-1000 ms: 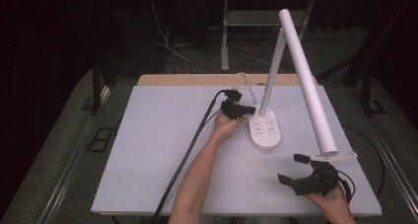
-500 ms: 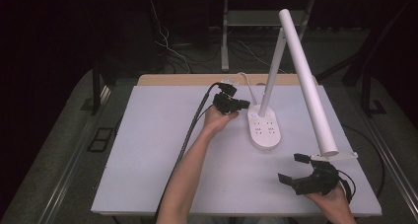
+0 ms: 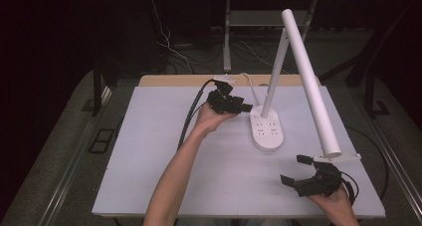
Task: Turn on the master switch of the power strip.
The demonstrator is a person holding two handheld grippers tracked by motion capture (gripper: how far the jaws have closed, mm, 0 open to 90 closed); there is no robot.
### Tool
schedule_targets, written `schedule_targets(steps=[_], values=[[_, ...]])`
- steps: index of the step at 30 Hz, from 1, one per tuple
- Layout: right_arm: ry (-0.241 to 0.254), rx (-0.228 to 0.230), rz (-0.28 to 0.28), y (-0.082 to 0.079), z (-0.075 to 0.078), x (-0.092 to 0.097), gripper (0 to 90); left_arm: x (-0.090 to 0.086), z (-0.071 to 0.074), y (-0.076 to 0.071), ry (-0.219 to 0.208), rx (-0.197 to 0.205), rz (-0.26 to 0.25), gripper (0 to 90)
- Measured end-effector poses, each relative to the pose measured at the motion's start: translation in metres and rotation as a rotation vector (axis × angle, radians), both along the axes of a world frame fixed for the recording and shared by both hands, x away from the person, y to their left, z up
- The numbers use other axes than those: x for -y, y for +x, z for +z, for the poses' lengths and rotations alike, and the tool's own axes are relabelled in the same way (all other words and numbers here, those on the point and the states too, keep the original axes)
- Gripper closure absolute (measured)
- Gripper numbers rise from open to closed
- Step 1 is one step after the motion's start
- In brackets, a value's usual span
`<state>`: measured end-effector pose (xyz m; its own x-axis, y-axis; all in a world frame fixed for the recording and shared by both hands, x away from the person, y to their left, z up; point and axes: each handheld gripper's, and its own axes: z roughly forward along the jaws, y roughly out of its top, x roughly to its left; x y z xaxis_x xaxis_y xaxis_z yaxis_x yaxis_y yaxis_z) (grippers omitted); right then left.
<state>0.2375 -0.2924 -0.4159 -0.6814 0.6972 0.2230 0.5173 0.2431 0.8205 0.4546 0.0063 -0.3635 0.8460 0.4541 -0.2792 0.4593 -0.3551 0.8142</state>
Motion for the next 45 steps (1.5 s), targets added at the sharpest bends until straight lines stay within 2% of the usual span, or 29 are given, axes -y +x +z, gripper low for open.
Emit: schedule_targets(steps=[3, 9, 11, 13, 19, 25, 29, 38, 39, 45], values=[[0.0, 0.001, 0.001, 0.0, 0.0, 0.0, 0.3, -0.01, 0.007, -0.006, -0.008, 0.005, 0.003, 31.7], [0.003, -0.002, 0.0, 0.0, 0.0, 0.0, 0.3, -0.024, 0.012, -0.015, 0.011, 0.017, 0.016, 23.3], [0.001, -0.004, 0.003, 0.0, 0.0, -0.001, 0.3, -0.036, 0.015, -0.019, -0.012, 0.015, 0.023, 17.4], [0.0, -0.004, 0.003, 0.0, 0.0, -0.001, 0.3, -0.039, 0.017, -0.022, -0.024, 0.016, 0.032, 14.2], [-0.004, -0.008, 0.006, 0.001, -0.001, -0.003, 0.3, -0.066, 0.023, -0.038, -0.059, 0.037, 0.075, 10.5], [-0.01, -0.008, 0.009, 0.002, -0.002, -0.005, 0.3, -0.084, 0.023, -0.05, -0.059, 0.023, 0.096, 1.5], [-0.01, -0.009, 0.01, 0.001, -0.002, -0.005, 0.3, -0.096, 0.021, -0.059, -0.058, 0.015, 0.118, 0.0], [-0.012, -0.01, 0.011, 0.001, -0.002, -0.007, 0.3, -0.116, 0.016, -0.08, -0.055, 0.034, 0.146, 0.0], [-0.013, -0.009, 0.015, 0.001, -0.002, -0.007, 0.3, -0.119, 0.013, -0.086, -0.04, 0.05, 0.152, 0.0], [-0.016, -0.009, 0.014, 0.001, -0.003, -0.007, 0.3, -0.125, 0.001, -0.099, -0.035, 0.051, 0.164, 0.0]])
